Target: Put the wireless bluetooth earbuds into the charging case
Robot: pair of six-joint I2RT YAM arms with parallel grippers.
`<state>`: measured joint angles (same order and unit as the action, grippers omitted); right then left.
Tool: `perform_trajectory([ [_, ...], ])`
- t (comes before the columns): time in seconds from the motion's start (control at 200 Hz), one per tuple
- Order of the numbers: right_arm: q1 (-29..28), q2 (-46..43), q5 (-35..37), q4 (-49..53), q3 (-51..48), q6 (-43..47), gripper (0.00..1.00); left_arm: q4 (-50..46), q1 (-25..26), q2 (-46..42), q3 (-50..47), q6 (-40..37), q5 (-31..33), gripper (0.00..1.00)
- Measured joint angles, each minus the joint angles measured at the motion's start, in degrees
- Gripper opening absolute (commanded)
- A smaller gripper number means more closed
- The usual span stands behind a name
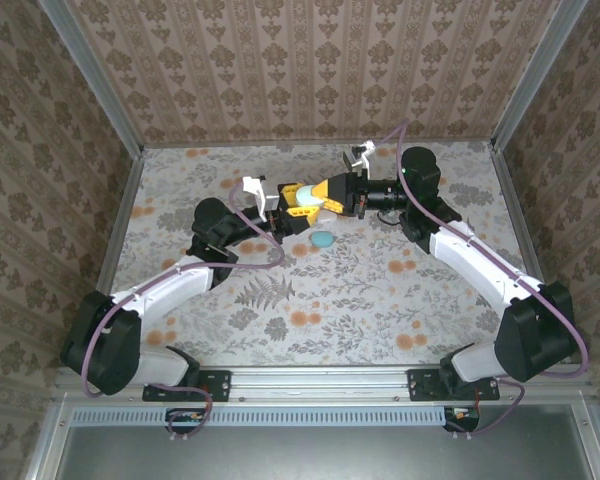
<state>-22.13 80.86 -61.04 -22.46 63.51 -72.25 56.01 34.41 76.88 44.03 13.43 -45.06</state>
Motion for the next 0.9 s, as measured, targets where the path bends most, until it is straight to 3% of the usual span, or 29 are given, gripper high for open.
perform_trajectory([
  [0.055,0.0,0.0,0.33,0.92,0.07,0.37,0.36,-0.35,0.0,0.0,0.0,0.0,0.02,0.29],
  [0.125,0.09,-0.46,0.92,3.3,0.24,2.01,0.49,-0.85,0.0,0.13,-0.02,0.02,0.17,0.28],
  [0.305,0.92,-4.35,3.72,13.29,0.85,9.77,0.63,-0.94,0.0,0.26,-0.02,0.02,0.81,0.27],
  [0.575,0.85,-9.01,10.58,33.57,5.95,30.56,0.66,-1.38,0.0,0.26,-0.02,0.31,1.4,0.27],
  [0.9,-0.83,-7.21,13.27,41.16,7.08,37.86,0.65,-2.1,0.0,0.26,-0.02,0.74,1.38,0.27],
])
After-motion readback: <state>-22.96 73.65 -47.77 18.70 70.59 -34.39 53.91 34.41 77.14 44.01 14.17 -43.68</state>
